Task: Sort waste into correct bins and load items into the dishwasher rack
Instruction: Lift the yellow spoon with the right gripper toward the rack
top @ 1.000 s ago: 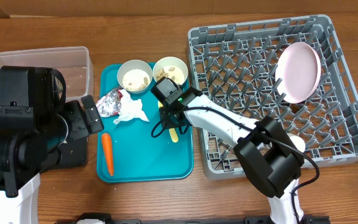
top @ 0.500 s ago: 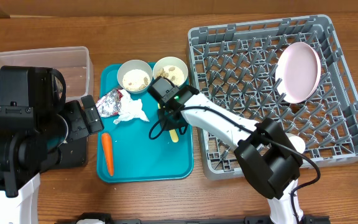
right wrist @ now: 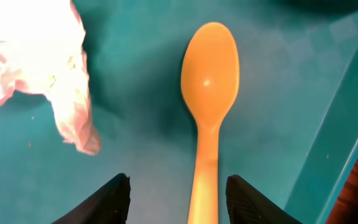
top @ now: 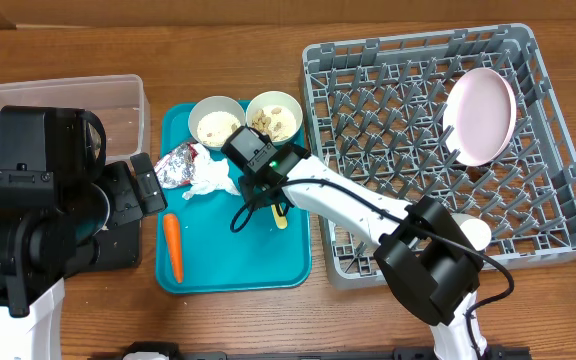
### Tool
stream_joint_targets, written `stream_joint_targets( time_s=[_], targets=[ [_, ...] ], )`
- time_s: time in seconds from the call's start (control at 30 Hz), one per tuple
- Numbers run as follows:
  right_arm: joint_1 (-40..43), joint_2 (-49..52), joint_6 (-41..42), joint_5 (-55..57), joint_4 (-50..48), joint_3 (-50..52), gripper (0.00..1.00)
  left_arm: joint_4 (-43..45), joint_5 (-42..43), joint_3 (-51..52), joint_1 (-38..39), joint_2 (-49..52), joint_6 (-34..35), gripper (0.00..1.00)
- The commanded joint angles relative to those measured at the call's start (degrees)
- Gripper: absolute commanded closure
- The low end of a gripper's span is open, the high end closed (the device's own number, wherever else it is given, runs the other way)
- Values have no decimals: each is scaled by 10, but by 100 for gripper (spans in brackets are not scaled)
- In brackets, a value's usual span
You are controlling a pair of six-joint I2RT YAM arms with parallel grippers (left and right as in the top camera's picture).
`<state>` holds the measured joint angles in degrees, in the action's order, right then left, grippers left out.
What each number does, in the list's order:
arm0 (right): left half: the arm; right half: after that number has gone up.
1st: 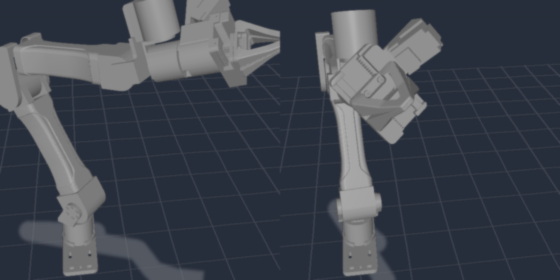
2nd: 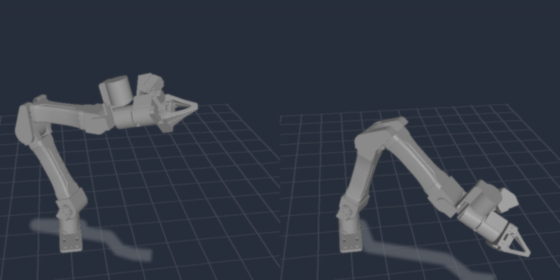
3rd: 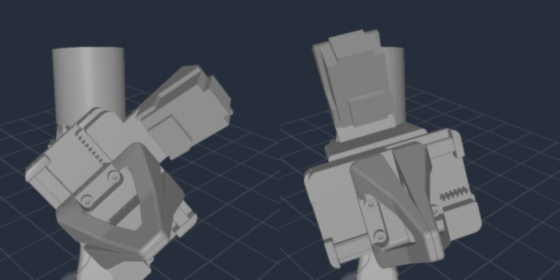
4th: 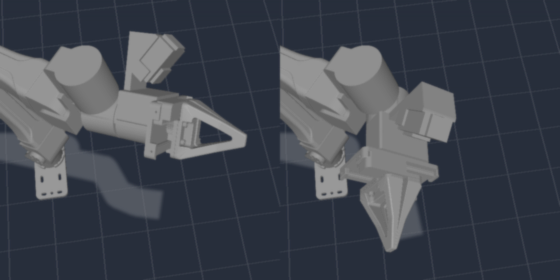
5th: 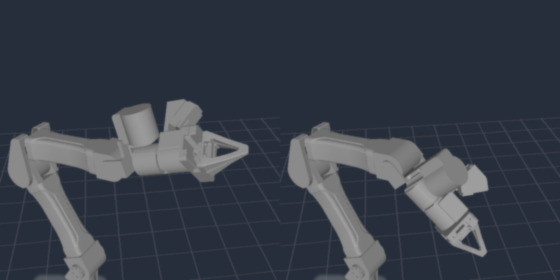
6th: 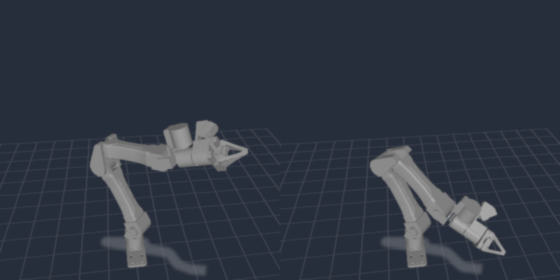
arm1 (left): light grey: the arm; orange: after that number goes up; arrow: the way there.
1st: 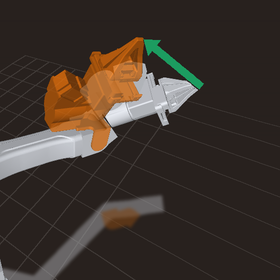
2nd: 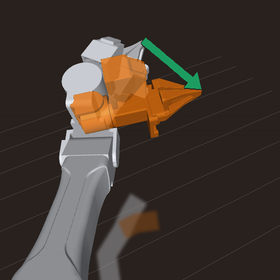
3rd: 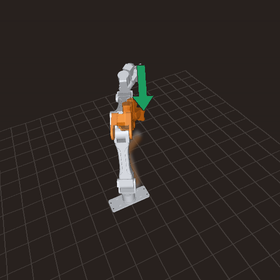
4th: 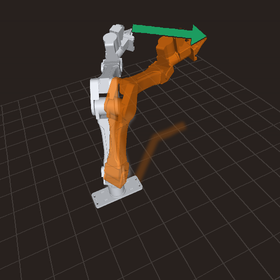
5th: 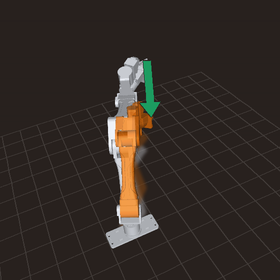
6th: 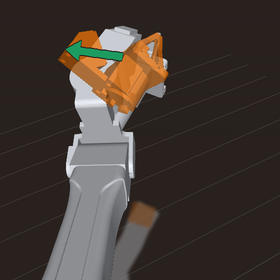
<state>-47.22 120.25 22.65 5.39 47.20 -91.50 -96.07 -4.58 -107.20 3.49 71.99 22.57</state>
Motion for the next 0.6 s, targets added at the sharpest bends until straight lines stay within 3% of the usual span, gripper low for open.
stream_joint_targets(
  time_s=[0.0,0.13,0.37,0.47,0.57],
  targets=[
    [2,23,0,10,-9,-5,47,1,-3,2,-4,-7,2,0],
    [4,39,0,10,-10,-3,52,1,-3,2,-4,-7,2,0],
    [10,40,0,12,-32,0,72,1,-3,2,-4,-7,2,0],
    [14,41,0,12,-45,7,72,1,-3,2,-4,-7,2,0],
    [17,41,0,12,-50,13,81,1,-3,2,-4,-7,2,0]
  ],
)
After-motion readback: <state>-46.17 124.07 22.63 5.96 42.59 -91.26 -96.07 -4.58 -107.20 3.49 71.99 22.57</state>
